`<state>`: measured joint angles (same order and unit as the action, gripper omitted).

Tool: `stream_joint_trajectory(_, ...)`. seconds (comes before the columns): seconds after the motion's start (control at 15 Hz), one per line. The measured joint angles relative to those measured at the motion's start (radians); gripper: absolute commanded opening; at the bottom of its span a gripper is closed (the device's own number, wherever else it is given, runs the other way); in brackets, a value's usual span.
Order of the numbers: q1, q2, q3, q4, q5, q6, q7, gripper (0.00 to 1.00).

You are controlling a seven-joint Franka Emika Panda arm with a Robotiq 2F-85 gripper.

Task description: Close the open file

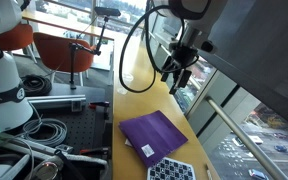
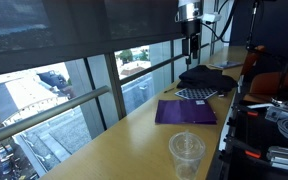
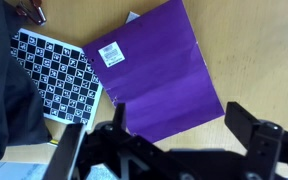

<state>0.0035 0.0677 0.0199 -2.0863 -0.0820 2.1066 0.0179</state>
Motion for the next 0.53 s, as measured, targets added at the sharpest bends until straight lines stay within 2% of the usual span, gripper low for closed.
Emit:
stream_joint_trajectory(0.27,-0.001,-0.043,-0.001,-0.07,-0.037,0.069,0.014,1.0)
stream_joint_trajectory(0.53,-0.001,-0.04,-0.001,-0.073,-0.039,0.072,0.014,1.0)
